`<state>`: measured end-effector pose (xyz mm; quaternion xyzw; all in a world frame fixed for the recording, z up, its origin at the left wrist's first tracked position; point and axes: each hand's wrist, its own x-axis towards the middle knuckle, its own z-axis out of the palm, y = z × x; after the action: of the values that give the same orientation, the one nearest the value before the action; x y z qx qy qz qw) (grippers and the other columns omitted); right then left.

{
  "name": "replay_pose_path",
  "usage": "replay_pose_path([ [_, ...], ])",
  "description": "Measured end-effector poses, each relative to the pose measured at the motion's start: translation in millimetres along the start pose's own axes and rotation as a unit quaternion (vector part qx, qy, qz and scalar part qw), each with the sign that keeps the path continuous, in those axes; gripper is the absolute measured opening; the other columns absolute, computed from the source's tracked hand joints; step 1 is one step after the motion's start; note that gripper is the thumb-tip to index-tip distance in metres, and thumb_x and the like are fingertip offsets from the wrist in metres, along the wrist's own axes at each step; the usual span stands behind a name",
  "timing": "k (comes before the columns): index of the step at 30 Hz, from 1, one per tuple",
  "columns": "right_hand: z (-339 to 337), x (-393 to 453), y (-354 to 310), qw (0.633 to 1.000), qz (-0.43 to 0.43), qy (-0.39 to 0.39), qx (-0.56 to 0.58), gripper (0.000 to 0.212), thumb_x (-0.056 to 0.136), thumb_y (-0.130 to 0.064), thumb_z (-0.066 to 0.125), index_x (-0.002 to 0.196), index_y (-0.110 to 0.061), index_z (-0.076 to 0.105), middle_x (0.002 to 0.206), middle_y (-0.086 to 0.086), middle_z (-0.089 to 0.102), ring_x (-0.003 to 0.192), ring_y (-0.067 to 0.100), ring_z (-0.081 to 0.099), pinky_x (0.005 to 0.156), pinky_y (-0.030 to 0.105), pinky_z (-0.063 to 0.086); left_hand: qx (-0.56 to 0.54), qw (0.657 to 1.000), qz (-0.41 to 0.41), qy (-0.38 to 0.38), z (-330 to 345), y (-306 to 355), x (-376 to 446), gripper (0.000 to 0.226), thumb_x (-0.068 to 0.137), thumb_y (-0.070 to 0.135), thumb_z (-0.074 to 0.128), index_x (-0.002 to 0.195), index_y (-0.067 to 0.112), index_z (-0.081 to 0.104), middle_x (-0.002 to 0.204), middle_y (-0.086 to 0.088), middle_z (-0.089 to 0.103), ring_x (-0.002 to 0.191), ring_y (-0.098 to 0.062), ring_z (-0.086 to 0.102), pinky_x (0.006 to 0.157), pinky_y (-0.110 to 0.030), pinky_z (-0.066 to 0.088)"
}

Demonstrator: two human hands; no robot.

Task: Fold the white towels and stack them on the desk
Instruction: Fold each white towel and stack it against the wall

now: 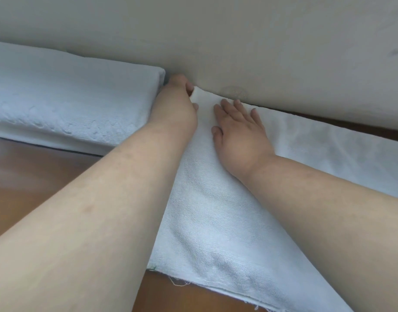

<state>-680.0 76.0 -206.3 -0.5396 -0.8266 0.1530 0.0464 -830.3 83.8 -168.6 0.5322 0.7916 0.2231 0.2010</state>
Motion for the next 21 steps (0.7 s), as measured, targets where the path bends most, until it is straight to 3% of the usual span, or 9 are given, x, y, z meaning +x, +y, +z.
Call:
replay_pose_path([
  [3,-6,6,1,0.999,-0.008,-0.022,0.032,0.054,0.102,-0.027,0.032,0.155,-0.02,0.023,0.164,-0.003,0.014,0.151,0.017,0.005,0.119,0.04,0.0,-0.043,0.998,0.029,0.04,5,1,-16,0.04,0.092,0.015,0.054,0.129,0.024,0.042,0.116,0.001,0.047,0.092,-0.009,0.055,0.077,-0.02,0.037],
  [6,-25,-2,2,0.979,0.018,0.004,0.205,0.056,0.097,-0.008,0.036,0.152,-0.016,0.03,0.162,-0.001,0.022,0.149,0.014,0.013,0.122,0.039,0.003,-0.004,0.991,0.083,0.103,7,3,-54,0.061,0.091,0.017,0.059,0.145,0.021,0.031,0.139,-0.011,0.04,0.119,-0.024,0.047,0.092,-0.025,0.03],
  [7,-31,-10,0,0.968,0.018,0.024,0.249,0.056,0.095,-0.004,0.036,0.151,-0.015,0.034,0.16,0.0,0.026,0.148,0.013,0.018,0.122,0.04,0.007,-0.007,0.993,0.065,0.095,5,1,-73,0.063,0.091,0.019,0.061,0.147,0.018,0.031,0.141,-0.012,0.038,0.124,-0.027,0.044,0.097,-0.028,0.03],
  [9,-33,-29,-9,0.973,-0.015,0.026,0.229,0.056,0.093,-0.006,0.036,0.149,-0.015,0.038,0.158,0.002,0.031,0.147,0.015,0.021,0.122,0.043,0.012,-0.004,0.999,-0.007,0.045,3,-12,-112,0.064,0.092,0.029,0.061,0.147,0.018,0.031,0.142,-0.01,0.037,0.127,-0.028,0.041,0.104,-0.035,0.032],
  [12,-13,-54,-26,0.992,-0.087,-0.068,0.055,0.056,0.1,-0.028,0.035,0.154,-0.019,0.023,0.163,0.0,0.017,0.15,0.018,0.007,0.121,0.045,0.001,0.03,0.997,-0.073,0.014,-1,-42,-154,0.061,0.09,0.045,0.059,0.14,0.017,0.039,0.134,-0.008,0.047,0.119,-0.028,0.049,0.099,-0.038,0.039],
  [14,1,-60,-30,0.991,-0.092,-0.091,-0.029,0.061,0.102,-0.04,0.027,0.156,-0.021,0.009,0.165,-0.001,0.003,0.151,0.018,-0.004,0.12,0.047,-0.005,0.051,0.989,-0.135,-0.005,-9,-56,-159,0.058,0.088,0.057,0.055,0.13,0.018,0.047,0.124,-0.005,0.055,0.108,-0.027,0.057,0.086,-0.038,0.046],
  [17,6,-57,-30,0.993,-0.086,-0.071,-0.048,0.063,0.1,-0.044,0.024,0.156,-0.022,0.005,0.165,-0.001,0.001,0.151,0.018,-0.004,0.12,0.048,-0.005,0.13,0.982,-0.128,-0.038,-13,-66,-156,0.044,0.093,0.062,0.041,0.097,0.019,0.052,0.094,-0.003,0.059,0.081,-0.028,0.055,0.064,-0.034,0.041],
  [19,6,-55,-28,0.992,-0.086,-0.074,-0.053,0.064,0.099,-0.046,0.023,0.156,-0.023,0.005,0.165,-0.001,0.002,0.151,0.018,-0.004,0.12,0.048,-0.005,0.121,0.988,-0.099,-0.019,-14,-66,-159,0.039,0.098,0.056,0.034,0.081,0.021,0.04,0.074,0.001,0.047,0.07,-0.027,0.047,0.06,-0.034,0.033],
  [21,4,-55,-28,0.991,-0.087,-0.085,-0.055,0.064,0.099,-0.047,0.024,0.156,-0.024,0.006,0.165,-0.001,0.002,0.151,0.018,-0.004,0.12,0.048,-0.004,0.089,0.992,-0.091,-0.012,-15,-66,-161,0.04,0.099,0.052,0.033,0.074,0.022,0.033,0.067,0.002,0.041,0.068,-0.03,0.046,0.06,-0.034,0.03],
])
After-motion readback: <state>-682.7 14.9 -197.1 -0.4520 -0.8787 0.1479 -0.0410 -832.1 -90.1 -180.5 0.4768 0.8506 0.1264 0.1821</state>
